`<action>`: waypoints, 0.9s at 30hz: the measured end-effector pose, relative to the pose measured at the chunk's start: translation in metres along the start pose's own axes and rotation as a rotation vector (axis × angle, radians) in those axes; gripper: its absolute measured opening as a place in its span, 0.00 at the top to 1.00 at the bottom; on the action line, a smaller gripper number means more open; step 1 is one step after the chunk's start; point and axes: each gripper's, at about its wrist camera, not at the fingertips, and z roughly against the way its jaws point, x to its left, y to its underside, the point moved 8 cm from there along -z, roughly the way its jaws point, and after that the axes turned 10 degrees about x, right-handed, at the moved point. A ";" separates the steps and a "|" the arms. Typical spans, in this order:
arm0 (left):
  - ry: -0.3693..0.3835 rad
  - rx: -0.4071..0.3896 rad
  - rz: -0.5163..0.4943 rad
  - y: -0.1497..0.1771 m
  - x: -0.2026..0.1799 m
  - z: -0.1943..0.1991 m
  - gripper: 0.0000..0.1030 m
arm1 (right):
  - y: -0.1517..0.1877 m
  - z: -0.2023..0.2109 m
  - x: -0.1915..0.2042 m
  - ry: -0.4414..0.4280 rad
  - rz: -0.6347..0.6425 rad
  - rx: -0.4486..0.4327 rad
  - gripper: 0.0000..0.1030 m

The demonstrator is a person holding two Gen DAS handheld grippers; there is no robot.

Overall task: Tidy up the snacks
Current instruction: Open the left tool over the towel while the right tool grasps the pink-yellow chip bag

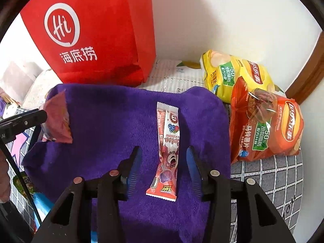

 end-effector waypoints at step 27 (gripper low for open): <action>0.003 -0.181 -0.152 0.058 -0.060 0.112 0.29 | 0.148 0.076 -0.010 -0.103 -0.226 -0.031 0.41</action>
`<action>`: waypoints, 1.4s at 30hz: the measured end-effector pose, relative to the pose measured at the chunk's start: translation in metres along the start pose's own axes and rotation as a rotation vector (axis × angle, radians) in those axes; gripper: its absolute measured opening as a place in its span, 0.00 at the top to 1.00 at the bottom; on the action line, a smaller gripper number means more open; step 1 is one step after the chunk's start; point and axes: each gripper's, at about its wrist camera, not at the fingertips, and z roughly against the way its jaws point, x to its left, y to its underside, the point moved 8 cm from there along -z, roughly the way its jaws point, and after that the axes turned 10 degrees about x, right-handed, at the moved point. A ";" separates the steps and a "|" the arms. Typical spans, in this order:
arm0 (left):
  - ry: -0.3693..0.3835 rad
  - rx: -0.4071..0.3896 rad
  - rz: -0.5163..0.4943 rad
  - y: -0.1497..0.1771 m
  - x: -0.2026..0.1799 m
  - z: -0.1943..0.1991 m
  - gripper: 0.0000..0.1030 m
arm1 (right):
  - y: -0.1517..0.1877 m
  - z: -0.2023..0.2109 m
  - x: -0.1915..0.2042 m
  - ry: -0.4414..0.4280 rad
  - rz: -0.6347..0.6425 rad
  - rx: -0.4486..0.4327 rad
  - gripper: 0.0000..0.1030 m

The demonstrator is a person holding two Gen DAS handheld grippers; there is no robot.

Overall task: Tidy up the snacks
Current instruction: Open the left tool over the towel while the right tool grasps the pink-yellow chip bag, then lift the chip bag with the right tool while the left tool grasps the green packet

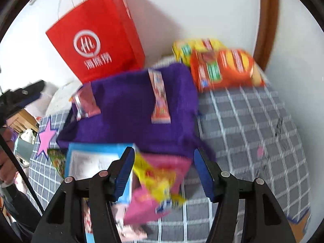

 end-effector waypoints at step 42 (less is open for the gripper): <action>-0.032 0.096 0.190 0.177 0.062 0.008 0.31 | 0.144 0.007 0.004 0.062 0.096 -0.128 0.59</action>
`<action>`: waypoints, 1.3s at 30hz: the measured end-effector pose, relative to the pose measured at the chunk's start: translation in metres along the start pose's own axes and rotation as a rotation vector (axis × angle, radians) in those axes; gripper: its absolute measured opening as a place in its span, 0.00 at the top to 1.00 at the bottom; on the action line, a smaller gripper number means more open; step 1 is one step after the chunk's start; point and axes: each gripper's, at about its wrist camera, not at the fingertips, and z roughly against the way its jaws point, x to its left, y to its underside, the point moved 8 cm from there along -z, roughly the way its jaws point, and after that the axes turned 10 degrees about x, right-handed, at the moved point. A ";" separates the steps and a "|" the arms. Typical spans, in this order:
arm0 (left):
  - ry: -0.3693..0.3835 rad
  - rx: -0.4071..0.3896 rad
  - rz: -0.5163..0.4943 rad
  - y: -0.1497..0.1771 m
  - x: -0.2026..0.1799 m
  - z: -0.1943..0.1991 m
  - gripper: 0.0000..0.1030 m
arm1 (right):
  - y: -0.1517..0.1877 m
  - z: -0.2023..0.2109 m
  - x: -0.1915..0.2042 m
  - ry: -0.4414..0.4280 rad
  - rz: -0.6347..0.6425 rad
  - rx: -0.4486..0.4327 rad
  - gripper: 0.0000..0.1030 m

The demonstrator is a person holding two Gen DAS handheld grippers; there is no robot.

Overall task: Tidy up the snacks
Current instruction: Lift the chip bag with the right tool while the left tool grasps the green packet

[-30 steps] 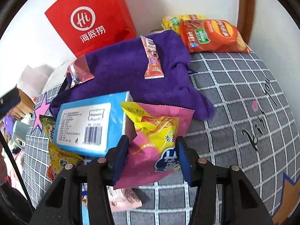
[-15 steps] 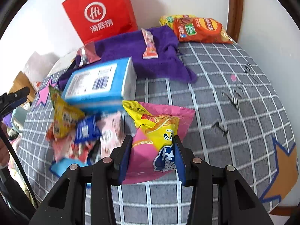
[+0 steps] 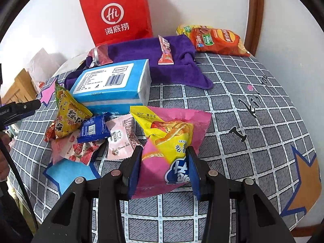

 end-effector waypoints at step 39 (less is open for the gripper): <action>-0.020 0.036 -0.018 -0.050 0.003 -0.064 0.55 | -0.010 -0.003 -0.005 -0.053 -0.038 -0.004 0.60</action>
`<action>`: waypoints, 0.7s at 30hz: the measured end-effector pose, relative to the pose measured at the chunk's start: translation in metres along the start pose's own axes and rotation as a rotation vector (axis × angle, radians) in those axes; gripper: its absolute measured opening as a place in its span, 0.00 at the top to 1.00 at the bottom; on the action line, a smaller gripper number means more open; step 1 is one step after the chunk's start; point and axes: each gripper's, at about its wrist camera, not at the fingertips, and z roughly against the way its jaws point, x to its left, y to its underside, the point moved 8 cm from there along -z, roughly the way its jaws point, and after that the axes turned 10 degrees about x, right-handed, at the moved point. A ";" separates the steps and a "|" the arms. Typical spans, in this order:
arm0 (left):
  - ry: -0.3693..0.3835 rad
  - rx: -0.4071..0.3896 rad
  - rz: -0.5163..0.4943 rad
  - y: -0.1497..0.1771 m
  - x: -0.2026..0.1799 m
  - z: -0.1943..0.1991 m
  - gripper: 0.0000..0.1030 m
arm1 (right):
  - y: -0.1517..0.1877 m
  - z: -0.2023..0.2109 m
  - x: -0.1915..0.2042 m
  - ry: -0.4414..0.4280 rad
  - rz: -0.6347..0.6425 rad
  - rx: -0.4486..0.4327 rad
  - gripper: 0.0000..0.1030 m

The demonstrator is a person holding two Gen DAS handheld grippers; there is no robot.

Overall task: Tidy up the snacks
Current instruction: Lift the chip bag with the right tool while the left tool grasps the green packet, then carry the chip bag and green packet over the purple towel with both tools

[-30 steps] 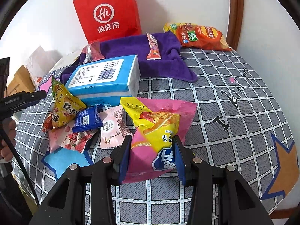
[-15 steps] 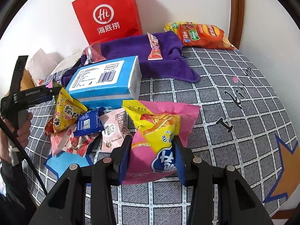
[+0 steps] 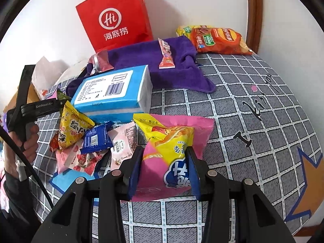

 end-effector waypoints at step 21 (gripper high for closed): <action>0.012 -0.142 -0.045 0.000 -0.025 0.095 0.55 | -0.040 0.064 0.011 0.029 -0.016 -0.130 0.60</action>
